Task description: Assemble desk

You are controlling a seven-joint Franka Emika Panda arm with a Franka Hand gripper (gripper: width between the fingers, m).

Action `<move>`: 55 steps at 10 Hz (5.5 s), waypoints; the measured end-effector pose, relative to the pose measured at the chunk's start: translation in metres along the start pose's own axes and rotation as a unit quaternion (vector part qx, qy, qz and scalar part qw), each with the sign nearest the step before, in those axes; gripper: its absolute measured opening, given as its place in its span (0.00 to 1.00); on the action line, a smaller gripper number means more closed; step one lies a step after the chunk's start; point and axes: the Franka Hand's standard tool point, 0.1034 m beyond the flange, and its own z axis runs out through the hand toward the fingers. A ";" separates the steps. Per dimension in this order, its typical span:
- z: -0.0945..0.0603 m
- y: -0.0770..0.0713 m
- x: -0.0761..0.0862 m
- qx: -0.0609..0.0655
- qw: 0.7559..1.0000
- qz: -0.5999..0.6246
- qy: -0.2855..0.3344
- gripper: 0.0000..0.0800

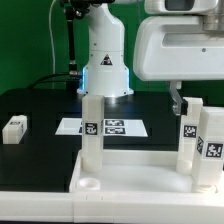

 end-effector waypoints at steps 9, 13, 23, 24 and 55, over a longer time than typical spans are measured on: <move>0.005 0.003 0.002 -0.001 0.999 0.049 0.004 0.36; 0.006 0.003 0.001 0.000 0.984 0.177 0.003 0.36; 0.009 -0.001 0.000 0.025 0.827 0.562 -0.004 0.46; 0.009 0.000 0.000 0.024 0.841 0.541 -0.003 0.63; 0.014 0.000 0.001 0.021 0.921 0.390 0.008 0.36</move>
Offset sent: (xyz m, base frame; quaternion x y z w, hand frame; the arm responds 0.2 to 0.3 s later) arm 0.0008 0.0005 -0.0060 -0.0107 0.0182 -0.0345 0.9992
